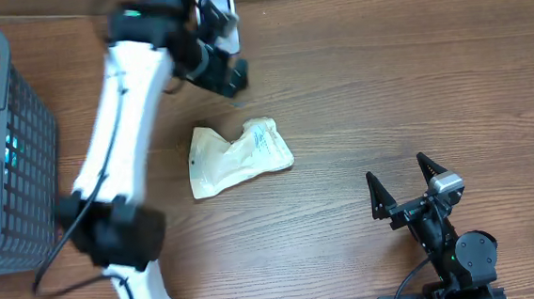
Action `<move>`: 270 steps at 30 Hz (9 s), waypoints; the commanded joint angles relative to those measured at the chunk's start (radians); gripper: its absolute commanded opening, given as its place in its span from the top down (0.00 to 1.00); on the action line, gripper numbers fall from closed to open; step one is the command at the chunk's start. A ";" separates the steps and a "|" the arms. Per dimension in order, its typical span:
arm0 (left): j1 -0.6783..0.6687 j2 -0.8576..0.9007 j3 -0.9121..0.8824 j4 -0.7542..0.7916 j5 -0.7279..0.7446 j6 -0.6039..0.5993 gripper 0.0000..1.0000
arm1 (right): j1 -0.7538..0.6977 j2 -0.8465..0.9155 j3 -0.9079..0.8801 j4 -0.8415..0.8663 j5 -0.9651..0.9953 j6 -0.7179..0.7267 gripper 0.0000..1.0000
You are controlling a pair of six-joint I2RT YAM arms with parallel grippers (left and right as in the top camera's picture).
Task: Scan the item barcode
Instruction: 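Return the left gripper to the basket and grasp the green-lidded jar, then lift the green-lidded jar out and set it on the table, then reach the left gripper into the basket and grasp the teal package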
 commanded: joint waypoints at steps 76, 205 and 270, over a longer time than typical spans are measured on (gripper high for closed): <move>0.951 0.159 -0.291 0.755 -0.411 -0.161 0.00 | -0.002 -0.009 -0.011 0.006 -0.007 0.003 0.00; 0.310 -0.246 -1.043 0.824 -0.248 -0.331 0.00 | -0.002 -0.009 -0.011 0.006 -0.007 0.003 0.00; 1.004 -0.106 -0.411 0.474 -0.241 -0.116 0.00 | -0.002 -0.009 -0.011 0.006 -0.007 0.003 0.00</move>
